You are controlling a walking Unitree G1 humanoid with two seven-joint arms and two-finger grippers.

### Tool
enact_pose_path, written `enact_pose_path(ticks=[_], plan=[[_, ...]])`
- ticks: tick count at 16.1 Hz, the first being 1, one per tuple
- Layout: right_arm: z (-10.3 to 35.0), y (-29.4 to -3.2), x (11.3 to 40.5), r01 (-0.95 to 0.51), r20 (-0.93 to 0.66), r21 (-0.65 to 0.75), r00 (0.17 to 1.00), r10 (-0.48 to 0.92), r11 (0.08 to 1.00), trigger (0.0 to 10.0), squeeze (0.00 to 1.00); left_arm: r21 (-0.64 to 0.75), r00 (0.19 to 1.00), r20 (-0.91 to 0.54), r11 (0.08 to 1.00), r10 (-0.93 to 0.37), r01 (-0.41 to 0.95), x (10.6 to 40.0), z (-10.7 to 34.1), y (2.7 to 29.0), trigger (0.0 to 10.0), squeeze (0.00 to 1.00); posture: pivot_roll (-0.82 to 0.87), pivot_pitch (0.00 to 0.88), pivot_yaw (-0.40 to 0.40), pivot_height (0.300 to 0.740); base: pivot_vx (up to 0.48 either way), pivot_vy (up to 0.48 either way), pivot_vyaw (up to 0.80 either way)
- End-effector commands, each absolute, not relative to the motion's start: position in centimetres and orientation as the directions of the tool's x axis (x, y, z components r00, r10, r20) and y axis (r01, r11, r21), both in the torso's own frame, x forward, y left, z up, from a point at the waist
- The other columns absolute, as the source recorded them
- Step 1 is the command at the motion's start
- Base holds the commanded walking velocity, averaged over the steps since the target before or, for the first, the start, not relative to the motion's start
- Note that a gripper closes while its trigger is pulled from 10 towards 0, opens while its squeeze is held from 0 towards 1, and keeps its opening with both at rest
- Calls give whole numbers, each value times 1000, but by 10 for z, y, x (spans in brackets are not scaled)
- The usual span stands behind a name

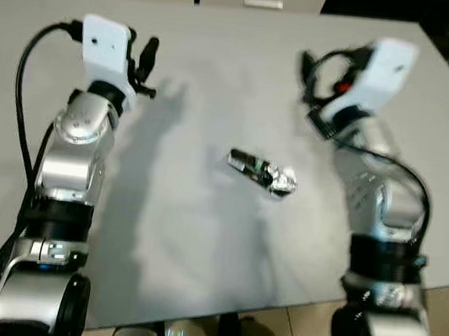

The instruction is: Picking trash to rubbish bin

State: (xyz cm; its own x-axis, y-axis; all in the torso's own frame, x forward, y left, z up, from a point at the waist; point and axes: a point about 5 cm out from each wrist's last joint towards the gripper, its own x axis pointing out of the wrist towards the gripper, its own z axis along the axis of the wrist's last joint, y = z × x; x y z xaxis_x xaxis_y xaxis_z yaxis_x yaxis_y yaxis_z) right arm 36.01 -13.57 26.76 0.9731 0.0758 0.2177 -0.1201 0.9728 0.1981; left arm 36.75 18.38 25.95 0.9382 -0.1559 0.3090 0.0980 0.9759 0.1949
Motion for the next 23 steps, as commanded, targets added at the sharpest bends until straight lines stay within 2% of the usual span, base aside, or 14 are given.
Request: enact_pose_path(ticks=[1,5,7,10,13,21,23], plan=[[256,-138,364,-117,190,186,978,81,976,10000,0,153,950,282,984,-136,95,367,243,180,10000,0,-29,101,-72,740,0,0,0],[214,-123,363,-105,98,185,991,88,977,10000,0,106,959,262,991,-111,85,359,224,165,10000,0,-7,93,-73,740,0,0,0],[203,-116,362,-108,73,164,993,97,980,10000,0,138,959,252,986,-126,93,359,220,163,10000,0,-2,98,-65,740,0,0,0],[201,-118,362,-93,91,196,993,76,976,10000,0,167,957,266,983,-118,75,362,228,172,10000,0,2,81,-50,740,0,0,0],[199,-117,362,-84,95,200,993,66,976,10000,0,165,962,261,985,-82,40,364,226,179,10000,0,-2,68,-48,740,0,-324,0],[191,-99,354,-187,75,162,981,177,969,10000,0,167,966,250,986,-57,15,361,221,184,10000,0,-4,68,-60,740,0,-388,0],[189,-96,352,-199,70,159,979,190,967,10000,0,162,966,254,987,-55,14,361,222,185,10000,0,-4,74,-62,740,0,0,0]])
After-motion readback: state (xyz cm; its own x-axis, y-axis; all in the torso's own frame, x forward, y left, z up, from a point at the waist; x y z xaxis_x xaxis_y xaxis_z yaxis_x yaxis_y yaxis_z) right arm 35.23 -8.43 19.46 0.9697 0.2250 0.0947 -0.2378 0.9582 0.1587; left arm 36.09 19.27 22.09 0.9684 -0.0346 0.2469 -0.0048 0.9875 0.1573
